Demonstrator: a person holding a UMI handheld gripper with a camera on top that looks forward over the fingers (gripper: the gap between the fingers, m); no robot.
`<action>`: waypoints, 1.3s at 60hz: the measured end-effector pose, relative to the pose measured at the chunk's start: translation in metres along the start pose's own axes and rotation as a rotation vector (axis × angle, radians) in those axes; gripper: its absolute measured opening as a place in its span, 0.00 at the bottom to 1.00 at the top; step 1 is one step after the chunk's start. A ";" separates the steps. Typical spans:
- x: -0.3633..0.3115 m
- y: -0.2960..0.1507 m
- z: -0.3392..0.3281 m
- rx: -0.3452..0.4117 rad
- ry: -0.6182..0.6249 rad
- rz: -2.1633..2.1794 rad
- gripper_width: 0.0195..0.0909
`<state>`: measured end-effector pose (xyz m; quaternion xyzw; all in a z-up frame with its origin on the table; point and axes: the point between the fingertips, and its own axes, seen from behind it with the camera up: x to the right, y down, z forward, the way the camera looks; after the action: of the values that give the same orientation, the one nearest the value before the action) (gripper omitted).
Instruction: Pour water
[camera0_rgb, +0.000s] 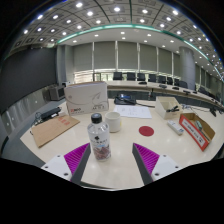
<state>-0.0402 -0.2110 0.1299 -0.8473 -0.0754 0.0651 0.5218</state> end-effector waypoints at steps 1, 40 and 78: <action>-0.006 0.000 0.006 0.006 -0.002 -0.002 0.94; -0.035 0.009 0.148 0.115 0.135 0.017 0.28; -0.141 -0.188 0.209 0.205 -0.418 1.143 0.26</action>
<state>-0.2292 0.0278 0.2084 -0.6684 0.2963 0.5061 0.4576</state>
